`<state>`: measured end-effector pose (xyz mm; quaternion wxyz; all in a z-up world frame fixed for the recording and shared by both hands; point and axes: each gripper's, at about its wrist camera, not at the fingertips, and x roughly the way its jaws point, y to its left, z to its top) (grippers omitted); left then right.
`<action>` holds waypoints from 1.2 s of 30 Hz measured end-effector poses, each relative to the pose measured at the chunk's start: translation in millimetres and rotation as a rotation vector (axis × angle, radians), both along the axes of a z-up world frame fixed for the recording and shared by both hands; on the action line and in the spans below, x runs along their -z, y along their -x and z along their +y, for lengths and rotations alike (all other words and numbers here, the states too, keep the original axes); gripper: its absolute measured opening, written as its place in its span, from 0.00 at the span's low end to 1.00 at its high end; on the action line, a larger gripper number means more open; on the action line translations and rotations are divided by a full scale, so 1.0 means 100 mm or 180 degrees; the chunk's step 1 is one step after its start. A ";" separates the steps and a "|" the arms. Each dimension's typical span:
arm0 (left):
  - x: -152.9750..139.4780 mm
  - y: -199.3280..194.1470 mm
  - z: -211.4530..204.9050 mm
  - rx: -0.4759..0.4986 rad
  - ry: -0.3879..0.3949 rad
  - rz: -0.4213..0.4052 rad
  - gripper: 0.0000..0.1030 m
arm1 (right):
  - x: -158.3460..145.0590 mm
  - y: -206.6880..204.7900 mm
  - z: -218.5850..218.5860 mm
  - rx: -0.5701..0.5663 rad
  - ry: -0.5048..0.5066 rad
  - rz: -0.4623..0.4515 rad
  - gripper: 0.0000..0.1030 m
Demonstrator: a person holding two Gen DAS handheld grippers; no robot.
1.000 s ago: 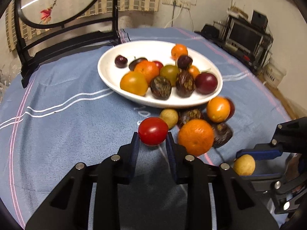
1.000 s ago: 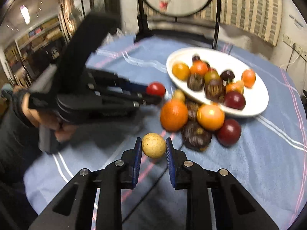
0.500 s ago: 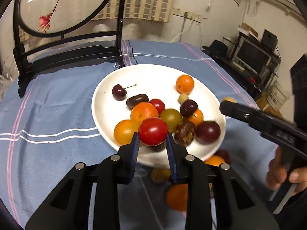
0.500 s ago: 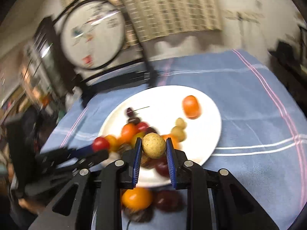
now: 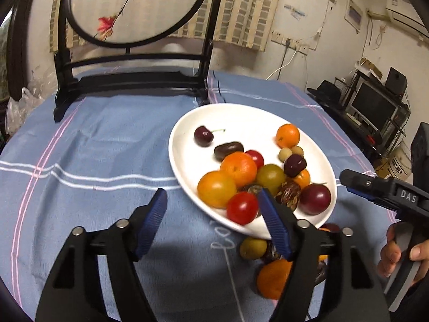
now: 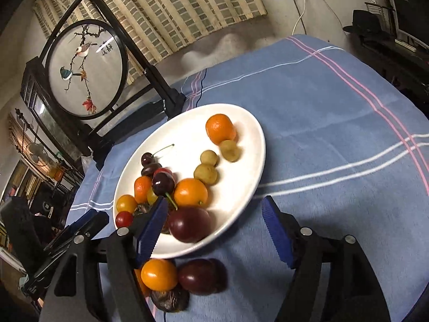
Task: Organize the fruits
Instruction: 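Grasp an orange with the left gripper while the right grasps a dark plum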
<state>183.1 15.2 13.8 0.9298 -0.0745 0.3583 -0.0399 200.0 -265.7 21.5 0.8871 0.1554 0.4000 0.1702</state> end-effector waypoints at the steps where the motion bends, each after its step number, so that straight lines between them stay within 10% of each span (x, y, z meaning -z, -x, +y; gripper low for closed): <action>1: 0.01 0.01 0.00 -0.0015 -0.0008 0.0010 0.72 | 0.00 0.00 0.01 -0.0009 0.0010 0.0024 0.74; 24: 0.18 0.47 -0.34 0.0543 -0.0103 0.0333 0.87 | 0.03 0.22 0.11 -0.0160 0.0484 0.0133 0.80; 31: 0.40 0.46 -0.57 0.1004 -0.0228 0.0692 0.47 | 0.03 0.33 0.15 -0.0207 0.0531 0.0106 0.80; 36: 0.42 0.43 -0.59 0.0957 -0.0275 0.0533 0.48 | 0.01 0.35 0.19 -0.0254 0.0561 0.0063 0.80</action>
